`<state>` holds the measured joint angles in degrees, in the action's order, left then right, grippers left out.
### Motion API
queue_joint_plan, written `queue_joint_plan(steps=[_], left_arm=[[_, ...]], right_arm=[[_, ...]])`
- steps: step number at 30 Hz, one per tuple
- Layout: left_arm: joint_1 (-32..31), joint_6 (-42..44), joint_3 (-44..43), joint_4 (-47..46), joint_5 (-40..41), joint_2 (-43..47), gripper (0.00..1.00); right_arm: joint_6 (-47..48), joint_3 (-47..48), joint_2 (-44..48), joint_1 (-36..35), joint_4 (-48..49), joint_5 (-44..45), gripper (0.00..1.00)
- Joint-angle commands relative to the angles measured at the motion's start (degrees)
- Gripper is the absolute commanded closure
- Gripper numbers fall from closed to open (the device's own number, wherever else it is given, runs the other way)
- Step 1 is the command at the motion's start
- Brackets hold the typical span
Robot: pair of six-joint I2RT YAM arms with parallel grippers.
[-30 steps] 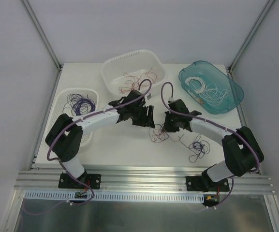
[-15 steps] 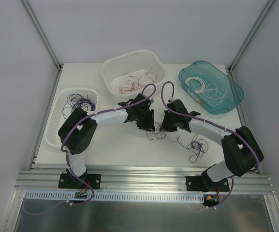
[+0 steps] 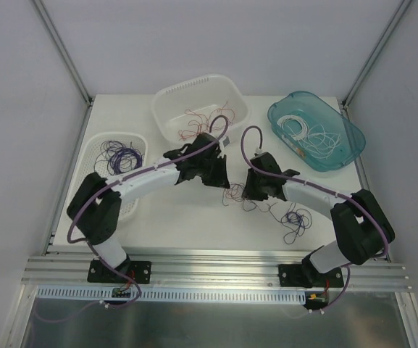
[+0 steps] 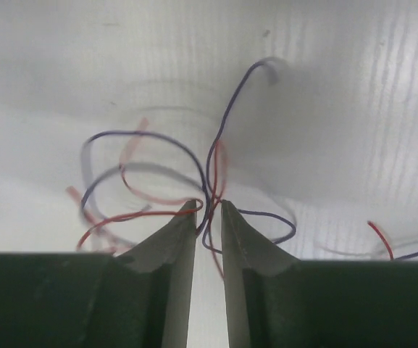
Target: Untangle the cables
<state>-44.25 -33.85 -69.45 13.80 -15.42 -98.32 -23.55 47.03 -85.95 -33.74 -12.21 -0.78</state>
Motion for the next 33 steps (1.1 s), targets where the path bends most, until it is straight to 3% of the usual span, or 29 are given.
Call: queue_joint_plan(steps=[1,7,15,20,28,33], left_arm=[[0.6,5.6,-0.5,0.6,3.1,11.1,1.00],[5.0,8.7,-1.3,3.8,2.5,21.1,1.00],[15.8,13.6,-7.3,11.1,2.8,30.6,1.00],[18.3,18.0,-15.4,16.4,6.2,32.5,1.00],[21.5,26.6,-30.1,23.1,20.4,32.1,1.00],[21.8,28.9,-37.8,23.5,20.5,28.8,1.00]], right_arm=[[-0.2,-2.0,0.0,-0.1,-0.9,4.3,0.76],[0.4,-3.8,0.3,1.2,-2.1,7.0,0.75],[0.5,-6.9,2.3,4.9,-3.5,9.2,0.73],[1.2,-8.9,4.6,7.4,-4.4,9.7,0.73],[1.5,-10.7,8.5,10.5,-7.3,10.4,0.72],[1.9,-10.6,9.7,11.0,-7.8,9.4,0.72]])
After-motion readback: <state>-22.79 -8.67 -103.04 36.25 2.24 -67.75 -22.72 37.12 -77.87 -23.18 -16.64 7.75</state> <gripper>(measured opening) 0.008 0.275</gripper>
